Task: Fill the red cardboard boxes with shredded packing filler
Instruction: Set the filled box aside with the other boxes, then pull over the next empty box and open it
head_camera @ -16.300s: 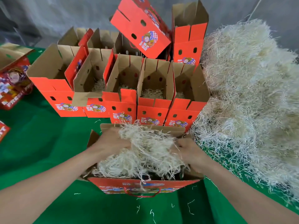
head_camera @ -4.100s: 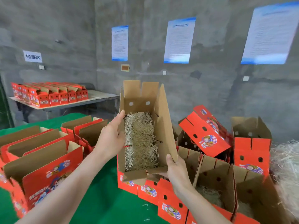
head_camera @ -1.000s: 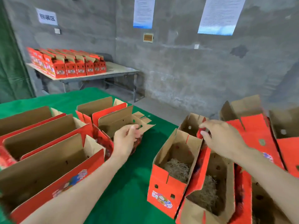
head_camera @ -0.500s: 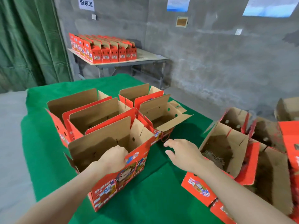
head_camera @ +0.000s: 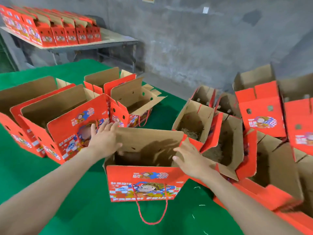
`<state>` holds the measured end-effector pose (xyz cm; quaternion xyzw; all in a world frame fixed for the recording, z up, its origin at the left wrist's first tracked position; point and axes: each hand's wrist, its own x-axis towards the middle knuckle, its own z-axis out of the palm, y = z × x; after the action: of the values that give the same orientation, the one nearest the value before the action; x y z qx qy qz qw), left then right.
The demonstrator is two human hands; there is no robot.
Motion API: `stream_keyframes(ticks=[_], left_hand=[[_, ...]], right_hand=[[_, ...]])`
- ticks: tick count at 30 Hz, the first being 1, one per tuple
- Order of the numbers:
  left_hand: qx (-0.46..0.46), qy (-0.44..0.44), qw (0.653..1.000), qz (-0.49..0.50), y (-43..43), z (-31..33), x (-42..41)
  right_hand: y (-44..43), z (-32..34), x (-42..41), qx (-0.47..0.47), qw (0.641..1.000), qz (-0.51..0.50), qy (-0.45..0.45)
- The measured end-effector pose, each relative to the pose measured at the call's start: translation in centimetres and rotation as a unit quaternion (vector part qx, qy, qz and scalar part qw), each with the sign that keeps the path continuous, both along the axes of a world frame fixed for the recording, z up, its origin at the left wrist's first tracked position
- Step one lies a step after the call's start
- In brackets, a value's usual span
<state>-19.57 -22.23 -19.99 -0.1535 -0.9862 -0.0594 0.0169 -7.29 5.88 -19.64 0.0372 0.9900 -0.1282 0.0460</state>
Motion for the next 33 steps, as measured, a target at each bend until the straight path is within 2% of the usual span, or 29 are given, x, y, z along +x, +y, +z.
stream_keyframes(ticks=[3,7,10,12,14,17,19,23,27,29,33], left_hand=[[-0.045,0.010,0.999,-0.028,1.2,-0.6,-1.9],[-0.082,-0.002,0.993,-0.089,5.3,1.0,-1.1],[-0.076,0.054,0.981,-0.173,7.7,3.1,1.2],[-0.044,0.094,0.965,-0.239,8.8,4.5,3.2],[-0.050,0.123,0.949,-0.285,10.1,5.8,5.4],[-0.102,0.184,0.928,-0.307,12.1,7.3,7.9],[-0.129,0.203,0.925,-0.295,12.6,8.8,8.9],[-0.076,0.232,0.928,-0.280,13.0,12.6,11.3],[-0.095,0.206,0.906,-0.357,16.0,14.6,17.6],[-0.103,0.181,0.912,-0.354,17.5,14.5,20.2],[-0.050,0.180,0.911,-0.367,19.9,14.2,24.4]], right_hand=[[-0.8,0.4,2.4,-0.016,0.996,0.088,0.003],[-1.3,1.4,5.0,0.003,0.996,0.087,-0.029],[0.2,2.4,7.6,-0.023,0.996,0.087,-0.029],[1.8,3.2,10.5,-0.105,0.992,0.054,-0.035],[3.5,4.0,13.8,-0.148,0.989,0.009,0.016],[6.4,4.5,18.5,-0.107,0.979,-0.045,0.164],[8.1,4.5,21.5,-0.081,0.968,-0.102,0.214],[10.3,3.5,24.8,-0.115,0.961,-0.165,0.189],[10.7,3.3,24.0,-0.207,0.952,-0.180,0.135],[12.0,4.1,24.2,-0.191,0.941,-0.220,0.173],[16.2,5.8,27.9,-0.132,0.933,-0.241,0.230]])
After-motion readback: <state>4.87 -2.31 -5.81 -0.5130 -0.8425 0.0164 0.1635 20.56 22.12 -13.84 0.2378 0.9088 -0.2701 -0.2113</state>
